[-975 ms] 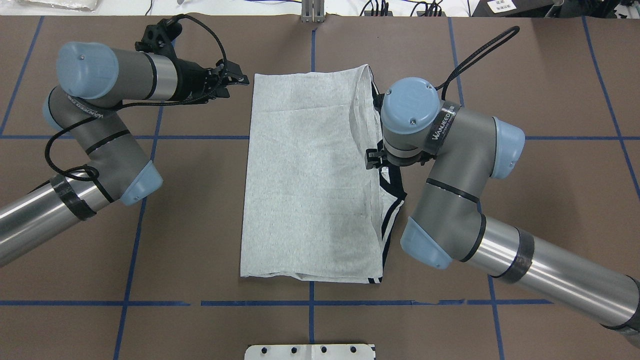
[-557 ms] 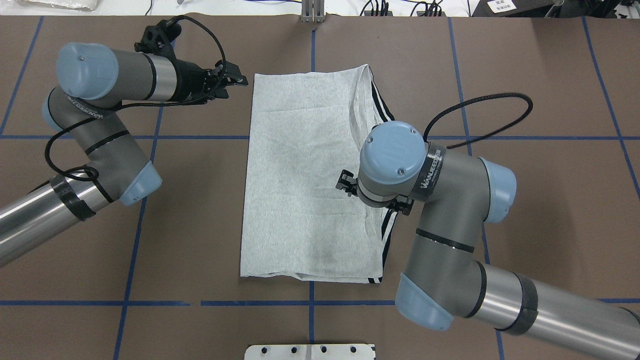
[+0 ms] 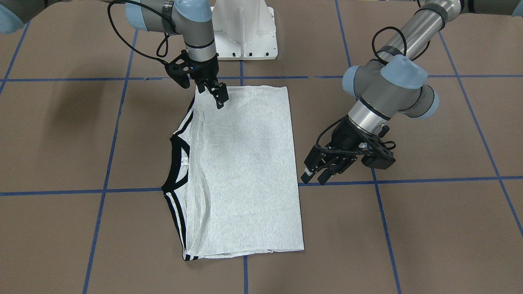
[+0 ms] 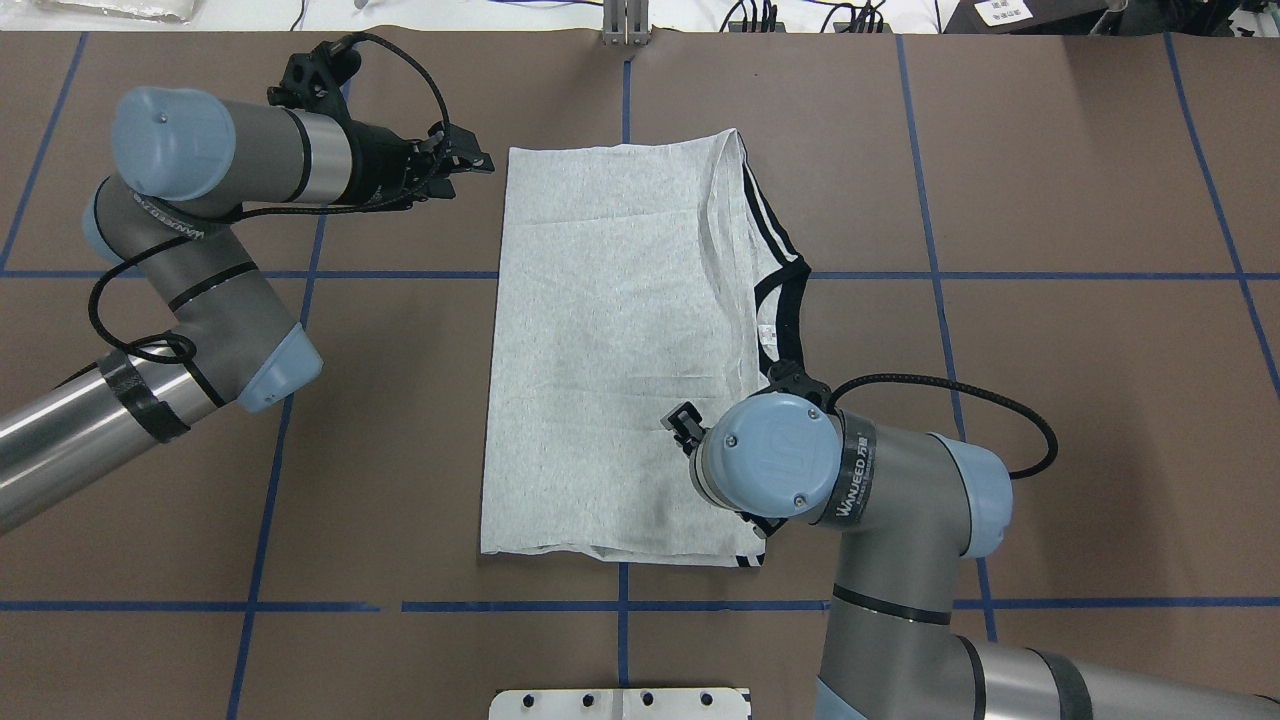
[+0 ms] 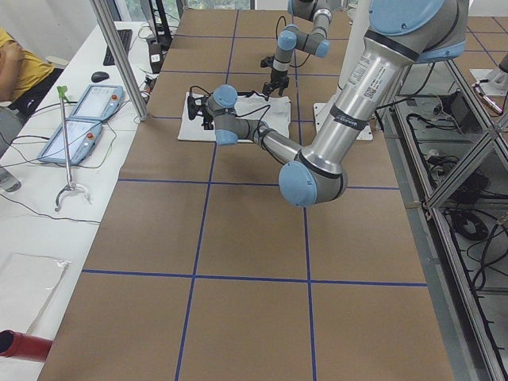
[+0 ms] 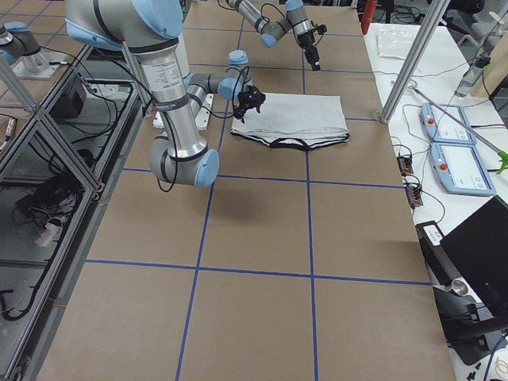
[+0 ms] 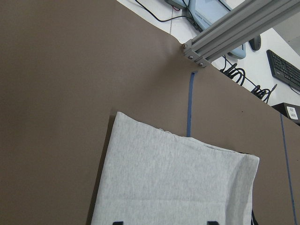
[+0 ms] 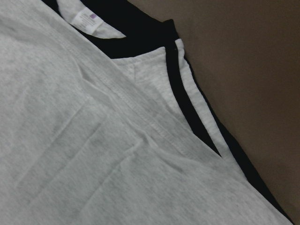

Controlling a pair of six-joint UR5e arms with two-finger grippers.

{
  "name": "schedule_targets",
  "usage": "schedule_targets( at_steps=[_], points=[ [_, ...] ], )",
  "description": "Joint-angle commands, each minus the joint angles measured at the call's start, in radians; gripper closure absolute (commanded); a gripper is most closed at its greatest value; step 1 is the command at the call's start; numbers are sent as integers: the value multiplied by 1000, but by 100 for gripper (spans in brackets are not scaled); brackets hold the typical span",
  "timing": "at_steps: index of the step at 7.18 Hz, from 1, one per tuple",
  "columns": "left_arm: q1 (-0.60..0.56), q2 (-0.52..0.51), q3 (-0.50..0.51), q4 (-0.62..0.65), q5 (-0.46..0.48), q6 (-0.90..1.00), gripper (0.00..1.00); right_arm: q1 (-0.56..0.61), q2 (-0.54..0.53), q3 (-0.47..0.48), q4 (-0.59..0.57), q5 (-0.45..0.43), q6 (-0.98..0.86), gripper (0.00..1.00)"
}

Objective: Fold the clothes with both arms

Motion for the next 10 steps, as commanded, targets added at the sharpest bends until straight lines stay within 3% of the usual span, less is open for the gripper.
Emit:
schedule_targets(
  at_steps=[1,5,10],
  points=[
    [0,1,-1,-1,1,0,33,-57,-38,10,11,-43,96,2],
    [0,-1,-1,-1,3,0,33,-74,-69,13,11,-41,101,4],
    [0,-1,-1,-1,3,0,33,-94,-83,13,11,-37,101,16]
  ],
)
